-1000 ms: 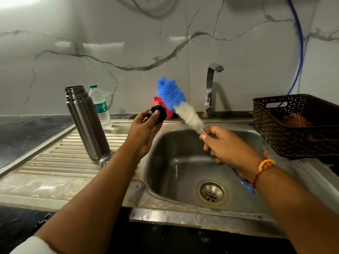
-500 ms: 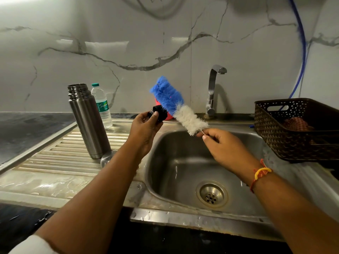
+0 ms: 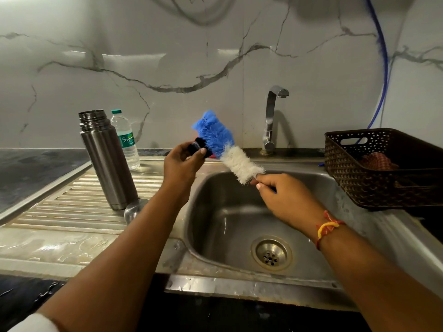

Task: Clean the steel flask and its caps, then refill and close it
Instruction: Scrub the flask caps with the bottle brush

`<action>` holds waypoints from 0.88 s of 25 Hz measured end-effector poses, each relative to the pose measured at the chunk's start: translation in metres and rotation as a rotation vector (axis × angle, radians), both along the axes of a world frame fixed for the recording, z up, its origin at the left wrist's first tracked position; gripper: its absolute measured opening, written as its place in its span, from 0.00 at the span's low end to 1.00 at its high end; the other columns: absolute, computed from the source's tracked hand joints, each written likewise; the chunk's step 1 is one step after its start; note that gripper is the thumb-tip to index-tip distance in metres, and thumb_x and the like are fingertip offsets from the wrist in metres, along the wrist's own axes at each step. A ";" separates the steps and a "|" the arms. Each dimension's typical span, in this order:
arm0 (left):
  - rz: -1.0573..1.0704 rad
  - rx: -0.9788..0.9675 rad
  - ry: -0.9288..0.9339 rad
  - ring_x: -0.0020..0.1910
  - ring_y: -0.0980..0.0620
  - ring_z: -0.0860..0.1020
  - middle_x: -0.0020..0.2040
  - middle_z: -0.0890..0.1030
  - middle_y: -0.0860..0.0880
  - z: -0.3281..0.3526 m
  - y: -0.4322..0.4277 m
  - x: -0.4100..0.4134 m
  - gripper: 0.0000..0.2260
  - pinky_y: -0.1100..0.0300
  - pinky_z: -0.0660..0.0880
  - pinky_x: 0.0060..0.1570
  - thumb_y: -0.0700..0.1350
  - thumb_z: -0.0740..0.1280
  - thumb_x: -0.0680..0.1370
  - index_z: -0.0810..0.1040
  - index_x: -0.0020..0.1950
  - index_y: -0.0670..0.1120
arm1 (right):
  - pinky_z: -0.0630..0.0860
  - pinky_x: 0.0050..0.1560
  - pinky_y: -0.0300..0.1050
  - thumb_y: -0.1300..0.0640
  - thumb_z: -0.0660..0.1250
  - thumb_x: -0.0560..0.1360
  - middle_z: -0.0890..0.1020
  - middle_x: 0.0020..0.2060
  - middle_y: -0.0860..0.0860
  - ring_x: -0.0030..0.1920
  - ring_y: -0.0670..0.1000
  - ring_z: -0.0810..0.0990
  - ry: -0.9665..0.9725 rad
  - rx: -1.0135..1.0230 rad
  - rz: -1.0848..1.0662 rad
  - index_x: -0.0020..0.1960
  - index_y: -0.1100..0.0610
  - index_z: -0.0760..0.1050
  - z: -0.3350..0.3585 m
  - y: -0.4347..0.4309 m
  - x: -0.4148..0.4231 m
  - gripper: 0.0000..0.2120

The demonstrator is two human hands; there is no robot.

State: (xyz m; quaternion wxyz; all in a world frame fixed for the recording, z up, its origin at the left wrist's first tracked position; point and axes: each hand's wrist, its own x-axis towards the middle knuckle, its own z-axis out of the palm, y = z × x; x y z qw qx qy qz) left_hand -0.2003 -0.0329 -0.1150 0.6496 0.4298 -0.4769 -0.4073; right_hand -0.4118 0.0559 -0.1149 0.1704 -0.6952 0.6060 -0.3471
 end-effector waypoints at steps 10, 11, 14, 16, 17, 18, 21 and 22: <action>-0.038 0.000 0.002 0.57 0.48 0.83 0.55 0.84 0.46 0.002 0.004 -0.004 0.08 0.53 0.81 0.60 0.39 0.71 0.79 0.78 0.56 0.48 | 0.71 0.39 0.35 0.54 0.60 0.82 0.82 0.48 0.47 0.43 0.43 0.78 -0.024 0.039 0.015 0.67 0.47 0.76 -0.003 -0.001 0.002 0.15; -0.046 -0.002 -0.060 0.58 0.48 0.83 0.56 0.83 0.46 0.001 0.005 -0.007 0.10 0.53 0.81 0.59 0.39 0.71 0.78 0.78 0.58 0.47 | 0.72 0.40 0.36 0.54 0.60 0.82 0.82 0.48 0.47 0.43 0.44 0.78 -0.024 0.031 0.005 0.67 0.48 0.76 -0.002 -0.002 0.003 0.15; -0.028 -0.009 -0.128 0.59 0.47 0.83 0.59 0.83 0.45 0.000 0.000 -0.007 0.14 0.50 0.81 0.60 0.40 0.73 0.77 0.79 0.62 0.46 | 0.75 0.47 0.40 0.53 0.60 0.82 0.83 0.52 0.49 0.47 0.46 0.79 -0.016 0.020 -0.033 0.67 0.48 0.76 -0.002 -0.003 0.000 0.15; -0.002 -0.015 -0.063 0.59 0.46 0.83 0.57 0.83 0.45 -0.001 -0.003 -0.004 0.12 0.48 0.80 0.62 0.40 0.74 0.77 0.79 0.59 0.47 | 0.75 0.45 0.40 0.53 0.60 0.82 0.83 0.50 0.48 0.45 0.44 0.78 0.007 0.029 -0.017 0.66 0.46 0.76 -0.004 -0.001 0.000 0.15; 0.009 -0.025 -0.100 0.59 0.46 0.82 0.58 0.83 0.45 -0.001 -0.002 -0.004 0.12 0.48 0.79 0.63 0.40 0.74 0.77 0.79 0.59 0.47 | 0.75 0.44 0.39 0.53 0.60 0.82 0.82 0.49 0.48 0.44 0.44 0.78 0.012 0.022 -0.011 0.67 0.46 0.76 -0.004 0.000 0.002 0.15; 0.015 -0.034 -0.187 0.60 0.47 0.82 0.59 0.83 0.46 -0.002 0.000 -0.006 0.14 0.48 0.79 0.63 0.41 0.74 0.77 0.79 0.61 0.46 | 0.74 0.42 0.39 0.53 0.60 0.82 0.82 0.47 0.48 0.42 0.44 0.78 0.012 0.013 -0.013 0.67 0.46 0.75 -0.004 0.000 0.004 0.15; 0.023 -0.036 -0.243 0.59 0.50 0.82 0.59 0.83 0.48 -0.001 -0.001 -0.006 0.16 0.49 0.79 0.63 0.41 0.74 0.77 0.78 0.63 0.47 | 0.69 0.35 0.35 0.53 0.59 0.82 0.81 0.44 0.47 0.39 0.43 0.76 0.005 0.020 -0.027 0.67 0.47 0.75 -0.003 -0.002 0.004 0.15; 0.042 -0.027 -0.180 0.59 0.50 0.82 0.58 0.83 0.48 -0.001 -0.003 -0.003 0.15 0.48 0.79 0.63 0.41 0.74 0.77 0.78 0.63 0.47 | 0.69 0.35 0.35 0.53 0.59 0.82 0.81 0.44 0.46 0.39 0.43 0.76 0.001 0.038 -0.014 0.66 0.46 0.76 -0.004 -0.001 0.002 0.15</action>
